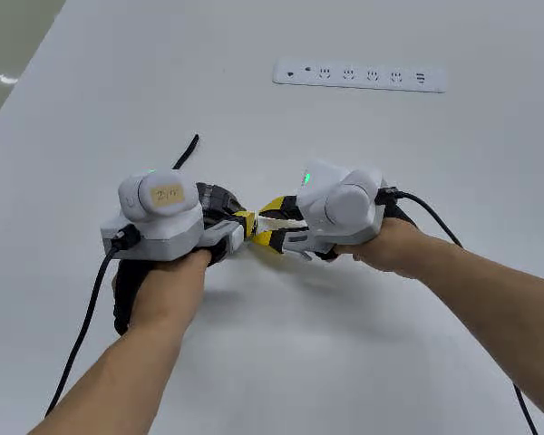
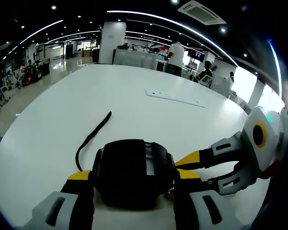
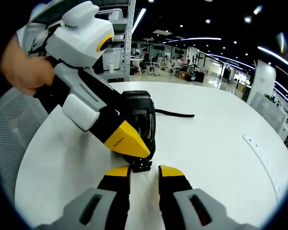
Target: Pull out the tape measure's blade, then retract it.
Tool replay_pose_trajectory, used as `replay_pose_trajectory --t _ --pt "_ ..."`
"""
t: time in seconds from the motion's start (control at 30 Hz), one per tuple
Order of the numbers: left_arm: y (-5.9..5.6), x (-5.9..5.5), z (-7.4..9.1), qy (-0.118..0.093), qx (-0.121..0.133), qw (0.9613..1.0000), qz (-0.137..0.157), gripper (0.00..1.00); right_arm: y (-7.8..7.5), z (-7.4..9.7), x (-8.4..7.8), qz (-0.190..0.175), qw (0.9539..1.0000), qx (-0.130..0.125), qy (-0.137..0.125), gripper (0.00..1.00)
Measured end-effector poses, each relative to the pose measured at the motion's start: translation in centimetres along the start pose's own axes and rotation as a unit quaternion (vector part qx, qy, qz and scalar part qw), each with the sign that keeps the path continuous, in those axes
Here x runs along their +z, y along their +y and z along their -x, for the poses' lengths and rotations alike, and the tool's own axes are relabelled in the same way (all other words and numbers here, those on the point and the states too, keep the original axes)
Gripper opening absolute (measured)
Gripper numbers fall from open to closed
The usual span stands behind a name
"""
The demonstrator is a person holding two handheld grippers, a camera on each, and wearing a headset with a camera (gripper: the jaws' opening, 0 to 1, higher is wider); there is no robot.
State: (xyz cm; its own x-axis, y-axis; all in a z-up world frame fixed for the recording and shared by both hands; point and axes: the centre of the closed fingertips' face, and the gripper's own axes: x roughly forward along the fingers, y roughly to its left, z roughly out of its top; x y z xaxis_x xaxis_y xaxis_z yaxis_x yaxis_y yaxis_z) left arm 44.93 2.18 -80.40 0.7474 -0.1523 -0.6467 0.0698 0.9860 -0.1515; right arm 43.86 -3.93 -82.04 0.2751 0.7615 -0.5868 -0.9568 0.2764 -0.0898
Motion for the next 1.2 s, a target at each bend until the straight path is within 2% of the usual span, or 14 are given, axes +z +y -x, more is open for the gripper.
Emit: replay_pose_trajectory --t 0.23,0.37,0.57,0.67,0.9,1.1,1.2 --pt "-0.1 0.0 0.1 0.001 -0.003 1.0 -0.005 0.65 -0.1 0.5 -0.1 -0.006 1.0 -0.005 0.001 0.28" --pt "-0.2 0.0 0.2 -0.003 -0.01 0.9994 -0.032 0.65 -0.3 1.1 -0.2 -0.008 0.9999 -0.008 0.0 0.32" --pt "-0.6 0.6 0.7 -0.019 -0.032 0.9981 -0.05 0.69 -0.6 2.0 -0.2 -0.017 0.9997 -0.015 -0.005 0.38" --pt "-0.9 0.5 0.7 -0.019 -0.049 0.9971 -0.055 0.73 -0.7 2.7 -0.1 -0.025 0.9995 -0.018 -0.008 0.42" --pt "-1.3 0.4 1.2 -0.022 -0.075 0.9929 -0.09 0.78 -0.9 4.3 -0.7 -0.048 0.9983 -0.03 -0.01 0.51" --pt "-2.0 0.4 1.7 -0.022 -0.104 0.9864 -0.126 0.81 -1.1 5.8 -1.2 -0.066 0.9966 -0.046 -0.013 0.59" --pt "-2.3 0.4 1.8 -0.022 -0.12 0.9839 -0.13 0.83 -1.0 6.4 -1.4 -0.076 0.9958 -0.05 -0.014 0.65"
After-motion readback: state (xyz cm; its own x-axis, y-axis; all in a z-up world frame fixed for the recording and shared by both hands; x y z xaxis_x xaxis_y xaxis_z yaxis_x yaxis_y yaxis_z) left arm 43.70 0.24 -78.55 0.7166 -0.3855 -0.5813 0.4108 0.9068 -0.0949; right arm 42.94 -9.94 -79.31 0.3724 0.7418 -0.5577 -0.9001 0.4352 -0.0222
